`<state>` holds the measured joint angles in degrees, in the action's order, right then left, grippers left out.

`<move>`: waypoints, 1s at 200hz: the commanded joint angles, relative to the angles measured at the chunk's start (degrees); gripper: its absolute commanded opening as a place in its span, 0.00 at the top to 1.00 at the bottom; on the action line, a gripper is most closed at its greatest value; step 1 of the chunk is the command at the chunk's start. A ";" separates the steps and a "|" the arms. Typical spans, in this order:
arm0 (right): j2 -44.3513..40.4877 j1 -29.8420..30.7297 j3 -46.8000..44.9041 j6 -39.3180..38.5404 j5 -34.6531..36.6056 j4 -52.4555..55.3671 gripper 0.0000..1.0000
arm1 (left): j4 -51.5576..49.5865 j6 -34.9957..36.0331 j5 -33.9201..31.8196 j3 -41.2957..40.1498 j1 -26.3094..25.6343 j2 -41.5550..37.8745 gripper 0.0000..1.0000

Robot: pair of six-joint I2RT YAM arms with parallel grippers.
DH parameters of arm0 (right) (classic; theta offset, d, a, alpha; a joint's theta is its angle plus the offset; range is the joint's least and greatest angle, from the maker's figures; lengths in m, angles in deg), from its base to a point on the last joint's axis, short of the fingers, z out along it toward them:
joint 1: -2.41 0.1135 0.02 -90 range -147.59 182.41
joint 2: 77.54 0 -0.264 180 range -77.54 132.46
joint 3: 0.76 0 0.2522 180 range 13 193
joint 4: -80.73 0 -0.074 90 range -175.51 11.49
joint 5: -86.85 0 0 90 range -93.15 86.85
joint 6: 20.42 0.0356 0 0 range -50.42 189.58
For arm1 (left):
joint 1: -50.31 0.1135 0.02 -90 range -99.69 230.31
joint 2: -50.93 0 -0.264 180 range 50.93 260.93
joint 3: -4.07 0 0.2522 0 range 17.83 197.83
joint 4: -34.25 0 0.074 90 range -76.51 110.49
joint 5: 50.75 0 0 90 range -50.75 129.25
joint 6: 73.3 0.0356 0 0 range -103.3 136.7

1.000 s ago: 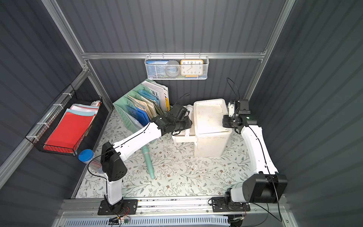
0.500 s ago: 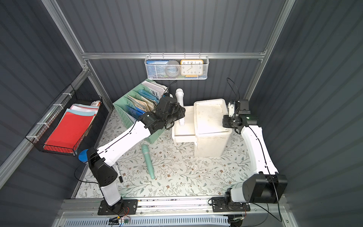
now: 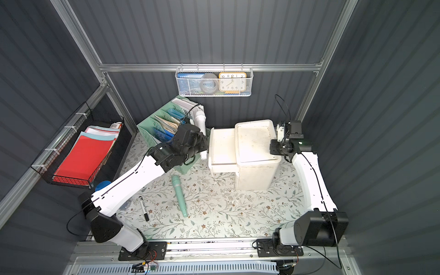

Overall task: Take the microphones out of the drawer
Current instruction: Place the microphone at the center of the board.

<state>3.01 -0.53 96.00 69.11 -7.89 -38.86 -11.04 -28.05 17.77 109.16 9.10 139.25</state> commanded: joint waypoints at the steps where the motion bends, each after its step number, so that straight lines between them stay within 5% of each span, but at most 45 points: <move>1: 1.16 0.65 -2.73 4.88 -8.89 5.83 0.94 | -2.31 -3.46 -0.69 -7.80 2.62 -4.81 0.79; 111: 2.24 0.65 -2.61 4.85 -8.89 5.73 0.94 | -2.12 -14.41 -7.28 -41.89 5.15 -18.64 0.82; 200: 2.48 0.65 -3.17 4.92 -8.89 5.90 0.94 | 3.13 -20.89 -5.26 -55.29 6.05 -17.62 0.81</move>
<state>3.30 -0.53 96.13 69.08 -7.93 -38.86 -6.61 -45.12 12.24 56.77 14.32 120.40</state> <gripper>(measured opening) 0.208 0.365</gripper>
